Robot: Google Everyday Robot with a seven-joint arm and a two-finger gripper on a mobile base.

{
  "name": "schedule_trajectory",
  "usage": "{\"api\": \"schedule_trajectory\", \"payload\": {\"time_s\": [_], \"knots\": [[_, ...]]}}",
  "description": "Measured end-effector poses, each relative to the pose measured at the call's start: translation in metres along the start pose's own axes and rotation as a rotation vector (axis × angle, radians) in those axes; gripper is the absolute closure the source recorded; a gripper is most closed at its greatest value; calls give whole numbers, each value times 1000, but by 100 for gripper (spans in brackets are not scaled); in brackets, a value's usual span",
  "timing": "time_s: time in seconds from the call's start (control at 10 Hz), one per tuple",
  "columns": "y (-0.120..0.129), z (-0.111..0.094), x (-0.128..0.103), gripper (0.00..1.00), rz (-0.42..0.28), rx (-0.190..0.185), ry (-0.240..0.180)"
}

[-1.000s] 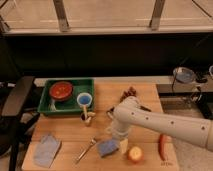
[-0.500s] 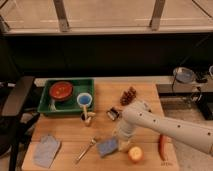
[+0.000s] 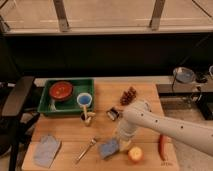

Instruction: Place sponge in table surface

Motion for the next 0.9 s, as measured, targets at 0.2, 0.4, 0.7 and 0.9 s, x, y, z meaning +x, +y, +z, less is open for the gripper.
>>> {"api": "schedule_trajectory", "payload": {"time_s": [0.2, 0.4, 0.7, 0.9], "knots": [[-7, -45, -8, 97, -38, 60, 12], [-15, -86, -12, 97, -90, 103, 28], [-34, -113, -15, 97, -156, 125, 38], [-36, -107, -14, 97, -165, 110, 37]]}}
